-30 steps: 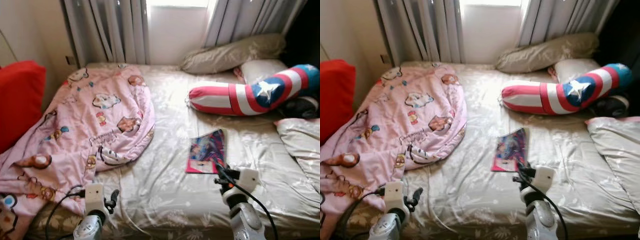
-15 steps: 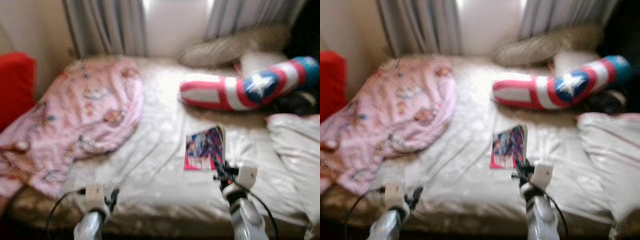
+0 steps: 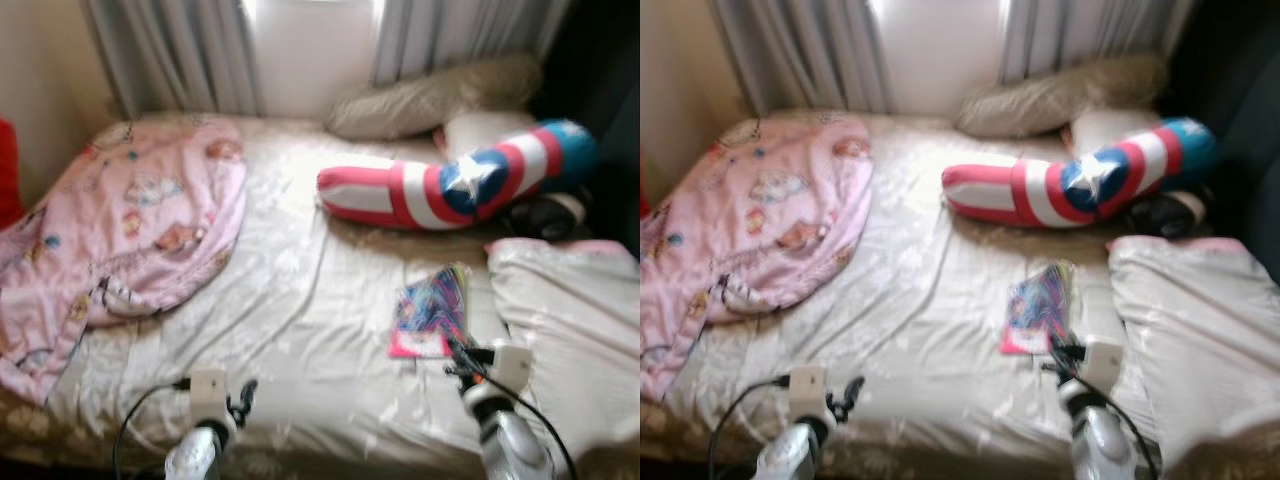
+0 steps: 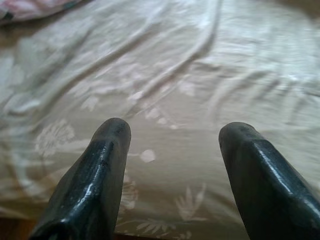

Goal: Clean up the room

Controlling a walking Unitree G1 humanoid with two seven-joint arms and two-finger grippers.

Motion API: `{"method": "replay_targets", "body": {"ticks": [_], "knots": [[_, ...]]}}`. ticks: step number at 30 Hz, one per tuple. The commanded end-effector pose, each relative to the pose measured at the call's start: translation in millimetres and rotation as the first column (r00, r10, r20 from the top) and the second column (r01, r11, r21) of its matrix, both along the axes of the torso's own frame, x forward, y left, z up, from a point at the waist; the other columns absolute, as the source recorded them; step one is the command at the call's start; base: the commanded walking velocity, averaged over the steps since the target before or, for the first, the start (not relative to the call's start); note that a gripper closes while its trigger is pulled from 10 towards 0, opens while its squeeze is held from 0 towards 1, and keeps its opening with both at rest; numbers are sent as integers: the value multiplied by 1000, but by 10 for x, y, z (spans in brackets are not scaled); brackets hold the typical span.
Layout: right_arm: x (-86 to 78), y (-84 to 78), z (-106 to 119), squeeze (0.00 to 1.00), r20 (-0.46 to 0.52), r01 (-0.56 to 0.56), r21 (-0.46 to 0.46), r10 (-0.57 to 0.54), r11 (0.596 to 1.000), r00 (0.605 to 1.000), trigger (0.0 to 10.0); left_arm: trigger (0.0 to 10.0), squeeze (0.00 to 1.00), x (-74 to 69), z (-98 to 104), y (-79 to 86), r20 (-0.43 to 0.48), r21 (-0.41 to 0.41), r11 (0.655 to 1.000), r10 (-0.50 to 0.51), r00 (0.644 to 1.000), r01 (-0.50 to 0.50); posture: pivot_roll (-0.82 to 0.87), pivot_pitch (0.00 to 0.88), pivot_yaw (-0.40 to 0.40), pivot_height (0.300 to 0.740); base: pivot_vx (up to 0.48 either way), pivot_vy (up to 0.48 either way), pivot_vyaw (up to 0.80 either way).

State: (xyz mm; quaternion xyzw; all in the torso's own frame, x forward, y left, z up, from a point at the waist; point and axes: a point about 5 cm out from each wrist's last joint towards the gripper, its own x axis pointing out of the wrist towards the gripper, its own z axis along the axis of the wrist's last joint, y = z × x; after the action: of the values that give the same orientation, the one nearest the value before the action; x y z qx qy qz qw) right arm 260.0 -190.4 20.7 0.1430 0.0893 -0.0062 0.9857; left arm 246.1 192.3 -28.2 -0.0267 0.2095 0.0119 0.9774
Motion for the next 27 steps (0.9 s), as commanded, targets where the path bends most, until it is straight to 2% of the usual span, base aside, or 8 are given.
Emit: {"method": "replay_targets", "body": {"ticks": [1,14,17,23,27], "knots": [[54,88,78,0,42,-32,10,31,999,999,10000,10000,0,-27,-18,20,-8,-12,1000,20,1000,-20,33,58,-37,740,0,0,0],[45,82,57,0,32,-19,27,18,999,999,10000,10000,0,-38,-12,17,7,-44,999,-4,1000,5,38,56,-37,740,0,0,0],[32,66,6,0,-8,-7,25,7,1000,1000,10000,10000,0,-32,-7,-1,12,-48,999,-10,1000,11,37,53,-37,740,0,0,0],[24,58,-14,0,-24,0,25,1,1000,1000,10000,10000,0,-32,-7,-4,12,-55,998,-14,1000,14,35,51,-37,740,0,0,-624],[22,59,-22,0,-27,-5,24,6,1000,1000,10000,10000,0,-39,-12,-3,10,-55,998,-13,1000,13,37,44,-37,740,275,0,-608]]}}
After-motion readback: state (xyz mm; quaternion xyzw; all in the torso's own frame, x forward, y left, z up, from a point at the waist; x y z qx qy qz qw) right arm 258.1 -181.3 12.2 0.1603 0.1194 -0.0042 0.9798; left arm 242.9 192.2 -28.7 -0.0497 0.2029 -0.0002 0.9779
